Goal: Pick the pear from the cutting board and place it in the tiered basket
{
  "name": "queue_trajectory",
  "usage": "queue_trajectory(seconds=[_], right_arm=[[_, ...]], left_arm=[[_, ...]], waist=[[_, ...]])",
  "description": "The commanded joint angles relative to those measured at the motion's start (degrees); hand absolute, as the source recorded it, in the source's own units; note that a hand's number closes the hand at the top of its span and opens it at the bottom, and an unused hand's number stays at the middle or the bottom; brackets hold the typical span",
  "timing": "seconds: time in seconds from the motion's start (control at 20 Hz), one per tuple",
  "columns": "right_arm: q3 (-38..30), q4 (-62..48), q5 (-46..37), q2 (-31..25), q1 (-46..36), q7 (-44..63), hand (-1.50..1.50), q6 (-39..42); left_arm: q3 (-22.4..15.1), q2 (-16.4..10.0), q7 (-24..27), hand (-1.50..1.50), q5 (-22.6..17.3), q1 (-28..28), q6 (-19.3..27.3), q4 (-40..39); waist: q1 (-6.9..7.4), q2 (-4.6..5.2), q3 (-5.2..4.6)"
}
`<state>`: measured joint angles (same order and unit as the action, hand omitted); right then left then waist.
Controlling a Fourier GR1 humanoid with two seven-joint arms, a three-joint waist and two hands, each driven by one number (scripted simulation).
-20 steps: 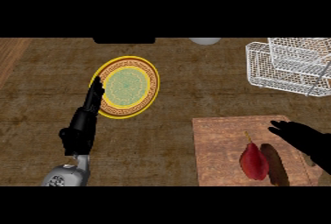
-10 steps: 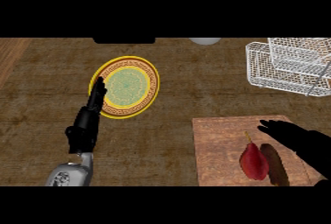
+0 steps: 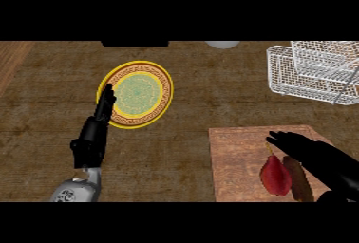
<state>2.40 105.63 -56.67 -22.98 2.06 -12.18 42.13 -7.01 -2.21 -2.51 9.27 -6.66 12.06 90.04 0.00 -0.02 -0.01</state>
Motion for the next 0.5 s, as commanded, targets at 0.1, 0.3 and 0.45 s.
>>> queue_trajectory(seconds=[0.1, 0.3, 0.45], right_arm=[[0.04, -0.78, -1.26, 1.52, 0.23, 0.12, -1.50, 0.82], [2.58, -7.99, -4.18, 4.21, -2.73, -0.28, -1.50, -4.85], [1.53, -10.00, -4.02, 3.92, -3.42, -2.01, -1.50, -5.32]], left_arm=[[0.21, 0.11, -4.12, 0.00, 0.81, -0.72, -1.21, 2.70], [4.62, -1.82, 2.57, 0.00, -2.12, -1.00, -3.34, -2.37], [1.00, 1.15, -1.38, 0.00, 0.68, -0.21, -1.23, 1.23]], waist=[[-0.04, -0.01, 0.01], [0.06, 0.06, 0.00], [0.05, 0.01, 0.01]])
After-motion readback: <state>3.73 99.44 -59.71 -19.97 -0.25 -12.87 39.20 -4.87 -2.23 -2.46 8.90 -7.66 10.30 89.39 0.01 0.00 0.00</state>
